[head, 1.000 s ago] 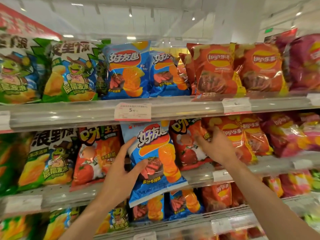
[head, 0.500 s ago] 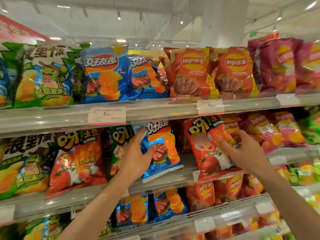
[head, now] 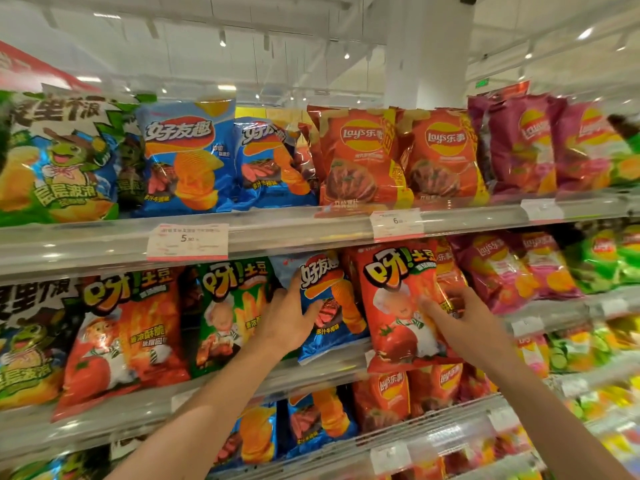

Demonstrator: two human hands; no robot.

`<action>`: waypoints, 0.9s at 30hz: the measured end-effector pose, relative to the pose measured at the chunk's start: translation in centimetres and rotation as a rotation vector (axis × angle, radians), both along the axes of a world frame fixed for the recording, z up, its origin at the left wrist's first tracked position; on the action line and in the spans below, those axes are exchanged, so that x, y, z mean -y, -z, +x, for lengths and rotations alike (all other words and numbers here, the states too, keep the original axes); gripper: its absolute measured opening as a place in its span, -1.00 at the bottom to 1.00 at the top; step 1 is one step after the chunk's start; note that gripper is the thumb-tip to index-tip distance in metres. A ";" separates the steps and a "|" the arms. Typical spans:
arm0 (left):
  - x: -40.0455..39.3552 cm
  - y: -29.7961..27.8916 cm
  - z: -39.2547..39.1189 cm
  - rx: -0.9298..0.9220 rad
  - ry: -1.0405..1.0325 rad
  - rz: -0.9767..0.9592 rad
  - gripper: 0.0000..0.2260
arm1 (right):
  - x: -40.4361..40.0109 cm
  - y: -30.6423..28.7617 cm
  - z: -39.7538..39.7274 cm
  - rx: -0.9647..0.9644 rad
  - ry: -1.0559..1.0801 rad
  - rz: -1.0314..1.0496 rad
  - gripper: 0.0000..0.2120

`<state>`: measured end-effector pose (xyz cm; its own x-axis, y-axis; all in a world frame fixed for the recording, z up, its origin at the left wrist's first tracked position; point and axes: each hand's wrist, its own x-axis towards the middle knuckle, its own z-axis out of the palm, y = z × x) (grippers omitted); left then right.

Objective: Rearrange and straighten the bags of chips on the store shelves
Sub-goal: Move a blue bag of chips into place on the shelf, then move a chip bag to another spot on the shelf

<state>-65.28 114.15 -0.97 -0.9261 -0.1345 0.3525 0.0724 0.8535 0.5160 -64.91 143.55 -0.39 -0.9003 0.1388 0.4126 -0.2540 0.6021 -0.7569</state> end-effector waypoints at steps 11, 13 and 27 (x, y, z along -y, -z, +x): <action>-0.2 -0.5 8.3 0.052 0.252 0.499 -0.27 | 5.3 0.4 3.0 0.089 -0.220 -0.226 -0.32; -0.4 -0.3 9.8 0.052 0.290 0.573 -0.29 | 7.0 0.7 3.8 0.100 -0.265 -0.245 -0.40; 9.7 1.4 18.5 -0.132 0.099 0.702 -0.19 | 20.7 2.0 9.0 0.264 -0.553 -0.328 -0.49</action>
<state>-46.73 104.49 -2.39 -0.9013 -0.2881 0.3235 0.2320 0.3095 0.9222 -55.90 122.86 -2.41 -0.9392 -0.2890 0.1856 -0.2403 0.1669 -0.9562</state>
